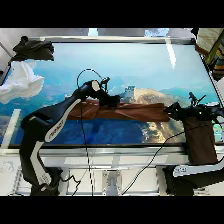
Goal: Fold the shirts.
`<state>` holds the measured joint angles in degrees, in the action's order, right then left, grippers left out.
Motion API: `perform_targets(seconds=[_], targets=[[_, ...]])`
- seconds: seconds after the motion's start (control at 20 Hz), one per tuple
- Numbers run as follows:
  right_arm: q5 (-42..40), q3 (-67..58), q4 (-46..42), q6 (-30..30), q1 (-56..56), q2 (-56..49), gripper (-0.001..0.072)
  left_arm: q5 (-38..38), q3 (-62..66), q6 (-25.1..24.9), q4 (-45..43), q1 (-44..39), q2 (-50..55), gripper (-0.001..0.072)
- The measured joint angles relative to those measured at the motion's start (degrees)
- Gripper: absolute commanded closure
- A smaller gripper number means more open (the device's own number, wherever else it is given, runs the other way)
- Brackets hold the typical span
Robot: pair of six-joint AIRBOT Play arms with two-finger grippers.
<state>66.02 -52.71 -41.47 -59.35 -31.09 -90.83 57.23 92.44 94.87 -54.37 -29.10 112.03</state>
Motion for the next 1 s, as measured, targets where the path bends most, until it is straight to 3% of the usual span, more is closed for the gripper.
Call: perform_targets(seconds=[0.05,0.1,0.15,0.2,0.5,0.75,1.0], targets=[[0.1,0.0,1.5,0.6,0.7,-0.7,0.0234,1.0,1.3,0.7,-0.1,-0.2,1.2,0.0701],[0.3,0.0,2.5,1.2,1.4,-1.3,0.0325,1.9,2.4,1.1,0.0,-0.2,2.3,0.0701],[0.5,0.1,3.4,2.1,2.3,-1.8,0.0529,2.7,3.1,1.4,0.2,-0.3,3.1,0.0701],[1.0,0.1,4.8,3.0,3.0,-2.1,0.0668,3.3,3.7,1.8,0.3,-0.4,3.7,0.0701],[8.5,0.0,22.3,10.6,4.1,-0.5,0.0674,6.1,4.8,2.6,-0.6,-0.9,5.3,0.0701],[12.3,0.0,28.2,11.4,4.5,7.9,0.0676,5.6,8.6,0.5,-1.1,-2.9,5.8,0.0699],[14.2,-2.1,29.1,7.9,10.8,15.7,0.0676,8.4,22.8,-0.3,-16.9,0.1,2.5,0.0698]])
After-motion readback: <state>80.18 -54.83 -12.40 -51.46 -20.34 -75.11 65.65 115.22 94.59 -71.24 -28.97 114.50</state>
